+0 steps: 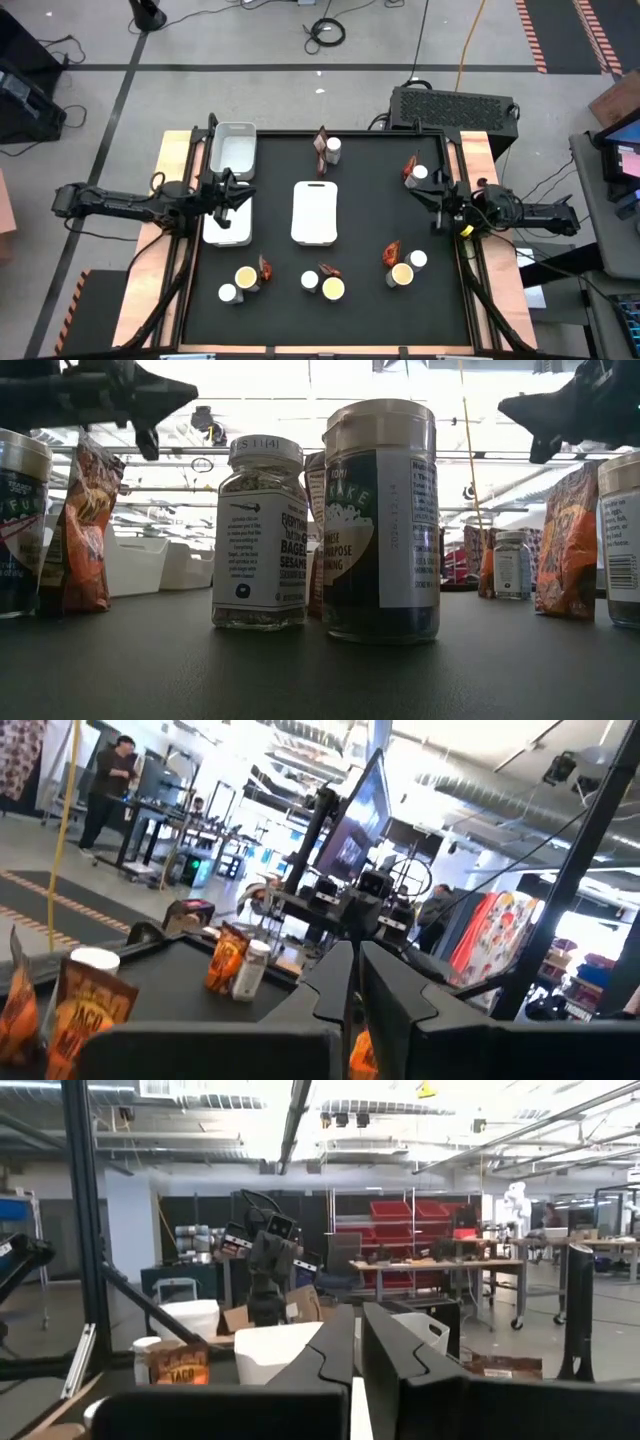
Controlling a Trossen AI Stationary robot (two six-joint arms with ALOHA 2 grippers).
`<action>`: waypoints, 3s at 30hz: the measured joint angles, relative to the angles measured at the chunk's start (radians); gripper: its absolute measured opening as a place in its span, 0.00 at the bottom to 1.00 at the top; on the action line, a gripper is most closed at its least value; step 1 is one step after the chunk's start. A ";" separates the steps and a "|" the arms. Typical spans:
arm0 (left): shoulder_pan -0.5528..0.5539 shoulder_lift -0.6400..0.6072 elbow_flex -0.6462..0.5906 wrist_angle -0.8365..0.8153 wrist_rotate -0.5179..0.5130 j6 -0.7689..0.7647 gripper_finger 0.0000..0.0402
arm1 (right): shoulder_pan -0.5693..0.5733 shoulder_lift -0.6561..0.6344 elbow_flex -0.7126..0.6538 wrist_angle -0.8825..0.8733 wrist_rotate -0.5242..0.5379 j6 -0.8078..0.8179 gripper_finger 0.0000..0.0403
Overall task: Sort spices by type
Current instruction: Put the white seasoning bottle into the right white bin
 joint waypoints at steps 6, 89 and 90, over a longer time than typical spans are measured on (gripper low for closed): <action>0.018 0.000 0.134 -0.165 0.133 0.097 0.07 | 0.000 0.073 0.081 -0.004 0.012 -0.011 0.00; -0.215 0.499 0.649 -1.462 -0.307 -0.316 0.56 | -0.565 1.210 1.035 -1.119 -0.076 -0.181 0.80; -0.207 0.498 0.649 -1.459 -0.307 -0.302 0.56 | -0.572 1.210 1.047 -1.140 -0.041 -0.148 0.80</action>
